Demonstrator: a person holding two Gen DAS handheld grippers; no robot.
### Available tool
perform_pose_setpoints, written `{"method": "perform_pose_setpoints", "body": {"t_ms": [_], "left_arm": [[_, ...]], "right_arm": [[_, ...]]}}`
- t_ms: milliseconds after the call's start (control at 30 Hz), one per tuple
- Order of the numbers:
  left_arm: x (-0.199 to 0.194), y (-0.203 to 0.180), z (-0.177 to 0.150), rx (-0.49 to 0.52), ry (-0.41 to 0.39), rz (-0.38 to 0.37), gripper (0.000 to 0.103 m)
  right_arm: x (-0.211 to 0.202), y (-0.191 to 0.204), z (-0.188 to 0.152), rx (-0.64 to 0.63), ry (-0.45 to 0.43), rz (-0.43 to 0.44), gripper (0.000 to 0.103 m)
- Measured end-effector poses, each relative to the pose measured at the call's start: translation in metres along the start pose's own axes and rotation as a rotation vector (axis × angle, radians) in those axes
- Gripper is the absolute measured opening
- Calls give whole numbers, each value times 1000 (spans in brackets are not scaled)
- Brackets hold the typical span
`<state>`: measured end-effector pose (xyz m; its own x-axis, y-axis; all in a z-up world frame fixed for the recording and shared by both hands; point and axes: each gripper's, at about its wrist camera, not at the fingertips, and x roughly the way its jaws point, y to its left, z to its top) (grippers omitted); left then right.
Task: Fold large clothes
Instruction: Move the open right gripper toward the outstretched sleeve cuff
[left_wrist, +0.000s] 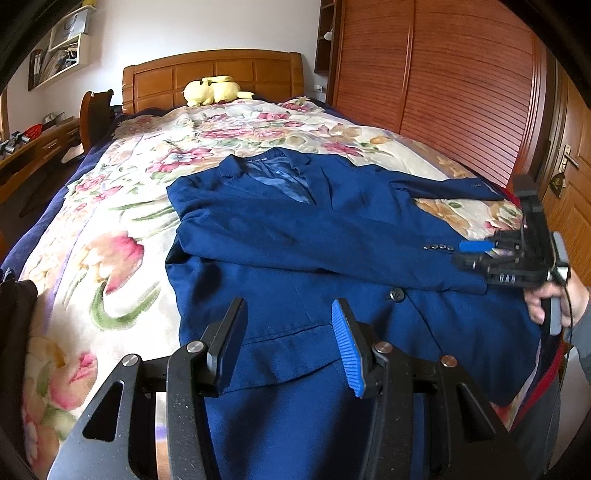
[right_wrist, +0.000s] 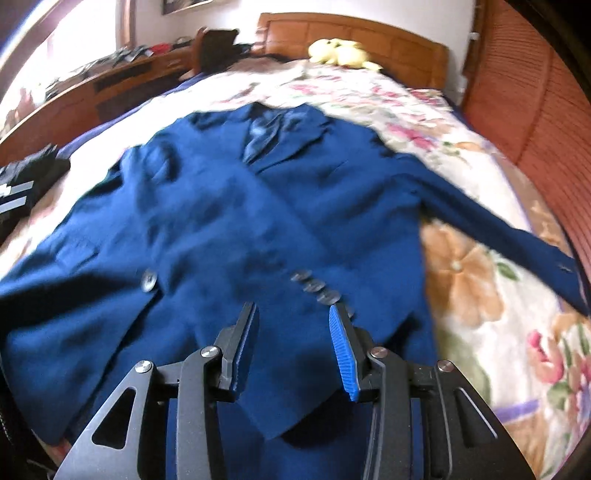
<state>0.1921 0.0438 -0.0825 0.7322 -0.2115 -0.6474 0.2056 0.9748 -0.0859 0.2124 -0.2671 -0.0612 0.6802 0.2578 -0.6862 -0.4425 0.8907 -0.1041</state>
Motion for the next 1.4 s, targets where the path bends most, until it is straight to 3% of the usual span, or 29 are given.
{"method": "perform_pose_setpoints", "body": {"t_ms": [133,300,433,633,867,1167,1233,1400], "left_arm": [[4,-5,0,-2,5,3,48],[9,-17,-1,3,15,4,48],[15,-30,1,17,17,22,48],[28,-35,7,-41,21,4,48],[51,-45,30,-17,9,20,48],[105,-22,54,-24,52,69,48],[117,-12,55,-30,85,118,48],[137,5,51,-51,119,123,48]], "right_arm": [[29,-2,-16,-13,49,20,41],[41,-9,-22,14,5,46,42],[39,-10,-27,24,-19,56,42],[29,-5,-33,20,-37,47,42],[27,-6,-34,26,-43,55,44],[27,-3,-34,19,-46,45,44],[27,-3,-34,19,-46,46,45],[28,-3,-33,21,-47,50,46]]}}
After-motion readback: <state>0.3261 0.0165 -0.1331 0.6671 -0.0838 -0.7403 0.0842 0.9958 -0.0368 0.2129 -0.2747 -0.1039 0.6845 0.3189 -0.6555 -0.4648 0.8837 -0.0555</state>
